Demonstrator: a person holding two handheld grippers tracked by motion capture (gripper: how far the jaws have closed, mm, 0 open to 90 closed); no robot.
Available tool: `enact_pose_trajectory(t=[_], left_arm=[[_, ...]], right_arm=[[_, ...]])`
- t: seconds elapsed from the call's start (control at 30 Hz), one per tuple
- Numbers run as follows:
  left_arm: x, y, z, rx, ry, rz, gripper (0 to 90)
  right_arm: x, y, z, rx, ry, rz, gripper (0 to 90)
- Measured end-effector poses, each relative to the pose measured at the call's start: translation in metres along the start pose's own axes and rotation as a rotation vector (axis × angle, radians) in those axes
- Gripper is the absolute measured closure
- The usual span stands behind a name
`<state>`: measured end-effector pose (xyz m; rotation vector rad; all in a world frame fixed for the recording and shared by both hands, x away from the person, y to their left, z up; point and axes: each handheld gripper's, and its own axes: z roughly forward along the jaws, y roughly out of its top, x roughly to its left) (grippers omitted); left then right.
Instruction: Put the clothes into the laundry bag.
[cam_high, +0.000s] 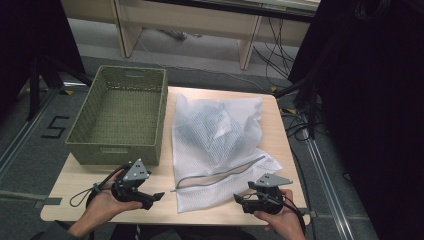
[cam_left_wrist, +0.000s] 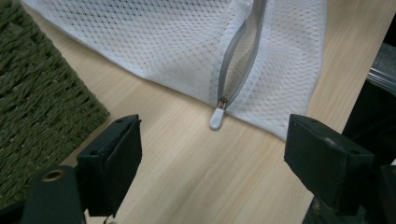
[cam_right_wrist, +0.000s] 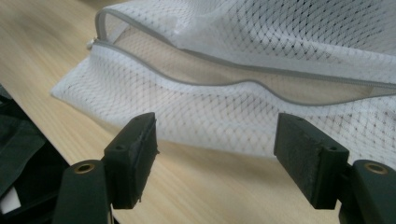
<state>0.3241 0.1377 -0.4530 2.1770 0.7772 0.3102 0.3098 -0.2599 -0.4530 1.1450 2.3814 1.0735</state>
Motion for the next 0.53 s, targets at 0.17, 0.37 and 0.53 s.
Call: enact_pose_trajectory(t=[0.17,0.37,0.53], left_arm=[[0.0020,-0.0010,0.0020,0.032,0.004,0.023,18.8],[0.0026,-0.0014,0.0042,0.034,0.001,0.006,18.8],[0.0030,-0.0011,0.0041,0.048,0.011,0.019,18.8]], right_arm=[[-0.0010,-0.0028,-0.0020,0.031,-0.008,-0.021,30.9],[-0.0008,-0.0035,-0.0010,0.039,-0.010,-0.006,30.9],[-0.0008,-0.0037,0.0004,0.033,-0.012,-0.013,30.9]])
